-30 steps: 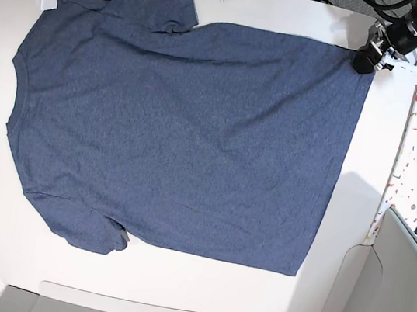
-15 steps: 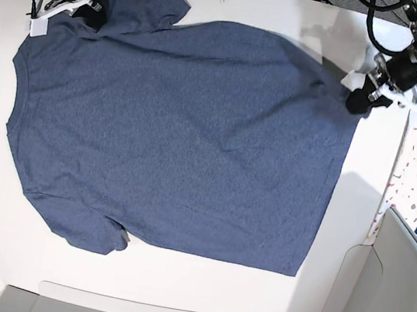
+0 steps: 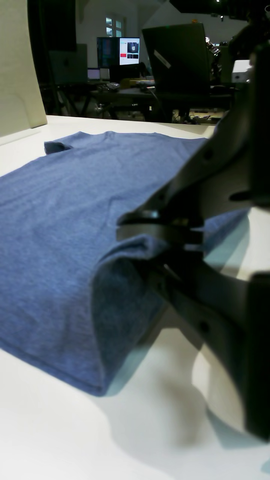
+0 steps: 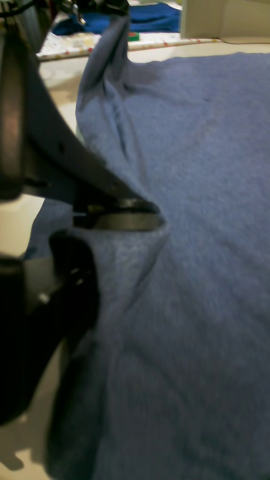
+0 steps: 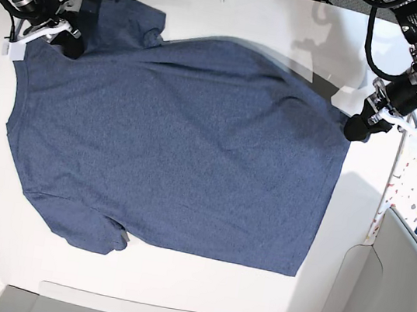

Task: Layout the t-shirt on the table in an organized manner, then fold the t-shirt properly
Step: 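Lift and pull the shoulder corner and sleeve apart with both grippers, then lower the held sleeve onto the table with the right gripper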

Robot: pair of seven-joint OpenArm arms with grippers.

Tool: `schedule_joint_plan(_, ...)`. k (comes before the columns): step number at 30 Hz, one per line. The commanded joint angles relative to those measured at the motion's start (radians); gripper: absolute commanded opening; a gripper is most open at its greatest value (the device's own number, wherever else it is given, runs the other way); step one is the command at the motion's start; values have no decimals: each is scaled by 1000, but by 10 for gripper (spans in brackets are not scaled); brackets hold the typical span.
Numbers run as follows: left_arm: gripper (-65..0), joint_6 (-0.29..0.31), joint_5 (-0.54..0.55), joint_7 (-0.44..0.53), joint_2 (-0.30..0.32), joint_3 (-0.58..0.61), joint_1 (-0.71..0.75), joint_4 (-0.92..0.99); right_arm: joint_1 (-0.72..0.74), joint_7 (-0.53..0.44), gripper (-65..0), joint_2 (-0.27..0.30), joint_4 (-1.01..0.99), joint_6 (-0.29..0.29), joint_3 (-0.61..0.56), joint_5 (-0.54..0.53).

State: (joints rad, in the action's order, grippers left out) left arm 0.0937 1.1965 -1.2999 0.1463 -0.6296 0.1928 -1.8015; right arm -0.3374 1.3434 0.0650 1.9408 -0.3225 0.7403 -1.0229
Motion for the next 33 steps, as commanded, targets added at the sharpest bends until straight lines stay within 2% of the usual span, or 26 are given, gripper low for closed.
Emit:
schedule_joint_plan(1, -650, -7, 27, 3, 14, -9, -8, -16, 13, -11, -650, 20, 16, -4, 14, -18)
schedule_joint_plan(9, -650, -8, 27, 4, 14, -9, -63, 6, 60, -11, -650, 55, 16, -4, 54, -18)
schedule_joint_plan(22, -650, -8, 27, 3, 14, -8, -106, 141, 166, -11, -650, 65, 13, -4, -5, -4)
schedule_joint_plan(33, -650, -8, 27, 3, 14, -8, -106, 141, 265, -11, -650, 63, 12, -4, -132, 154)
